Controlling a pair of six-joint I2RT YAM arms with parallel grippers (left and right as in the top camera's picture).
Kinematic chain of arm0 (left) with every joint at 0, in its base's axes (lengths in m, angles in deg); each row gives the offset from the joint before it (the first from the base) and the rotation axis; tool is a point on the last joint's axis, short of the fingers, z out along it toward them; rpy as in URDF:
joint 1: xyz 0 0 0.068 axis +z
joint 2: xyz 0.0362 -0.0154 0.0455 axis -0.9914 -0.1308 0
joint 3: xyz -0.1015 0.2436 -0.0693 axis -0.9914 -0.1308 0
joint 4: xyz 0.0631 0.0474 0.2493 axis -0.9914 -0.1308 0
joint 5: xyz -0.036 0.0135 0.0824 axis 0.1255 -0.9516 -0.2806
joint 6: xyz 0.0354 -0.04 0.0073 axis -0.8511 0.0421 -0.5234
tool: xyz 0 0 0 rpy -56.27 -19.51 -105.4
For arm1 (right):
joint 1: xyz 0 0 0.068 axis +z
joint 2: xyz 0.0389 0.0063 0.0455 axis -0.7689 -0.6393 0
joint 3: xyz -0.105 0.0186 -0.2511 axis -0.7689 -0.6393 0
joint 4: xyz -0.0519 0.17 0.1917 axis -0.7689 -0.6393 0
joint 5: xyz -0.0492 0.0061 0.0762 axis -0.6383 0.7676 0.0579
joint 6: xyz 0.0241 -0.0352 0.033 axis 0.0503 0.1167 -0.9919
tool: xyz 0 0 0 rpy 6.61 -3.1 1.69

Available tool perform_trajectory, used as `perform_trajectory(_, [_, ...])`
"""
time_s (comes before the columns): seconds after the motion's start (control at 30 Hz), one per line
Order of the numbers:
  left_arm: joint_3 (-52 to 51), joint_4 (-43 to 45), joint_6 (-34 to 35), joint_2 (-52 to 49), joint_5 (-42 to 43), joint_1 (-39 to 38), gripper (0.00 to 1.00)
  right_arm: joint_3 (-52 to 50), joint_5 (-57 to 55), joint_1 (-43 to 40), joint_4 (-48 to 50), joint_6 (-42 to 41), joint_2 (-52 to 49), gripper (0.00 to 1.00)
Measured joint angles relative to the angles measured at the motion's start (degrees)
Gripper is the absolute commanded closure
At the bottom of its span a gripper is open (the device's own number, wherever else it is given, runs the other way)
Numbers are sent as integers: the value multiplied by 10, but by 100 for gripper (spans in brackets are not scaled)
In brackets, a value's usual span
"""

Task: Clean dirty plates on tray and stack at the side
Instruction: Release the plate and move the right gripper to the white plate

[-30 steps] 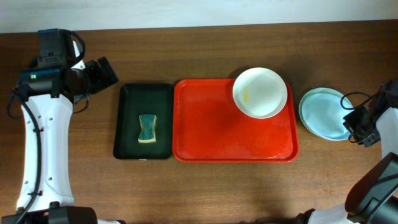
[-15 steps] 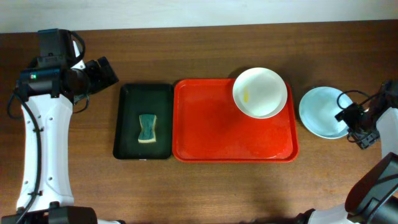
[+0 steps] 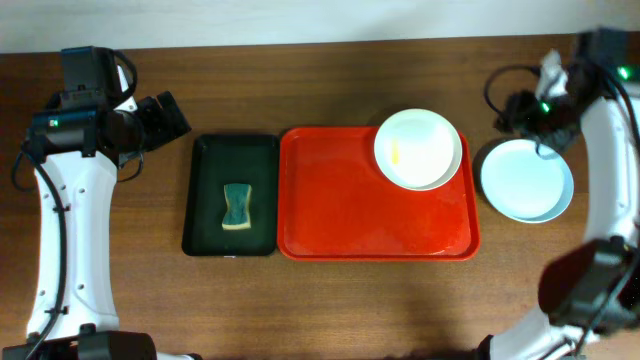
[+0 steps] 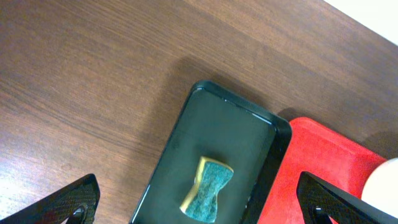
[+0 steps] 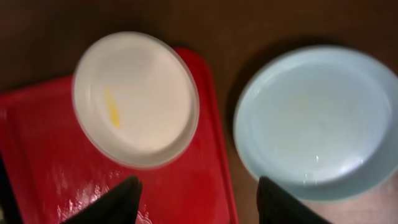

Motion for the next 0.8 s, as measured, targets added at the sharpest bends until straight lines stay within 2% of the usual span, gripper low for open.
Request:
perform_trajectory(0.07, [0,-1,0,0,0,0,1,64,-10,23,-52,15,-46,39])
perform_trajectory(0.13, [0,0,0,0,0,0,1,107,-19,40,-69,24,-99,25])
perform_trajectory(0.23, [0,0,0,0,0,0,1,115,-28,54,-65,33,-162,16])
perform_trajectory(0.37, [0,0,0,0,0,0,1,115,-34,57,-61,38,-205,16])
perform_trajectory(0.57, [0,0,0,0,0,0,1,116,-36,57,-48,41,-207,19])
perform_trajectory(0.8, [0,0,0,0,0,0,1,116,-36,57,-37,41,-207,18])
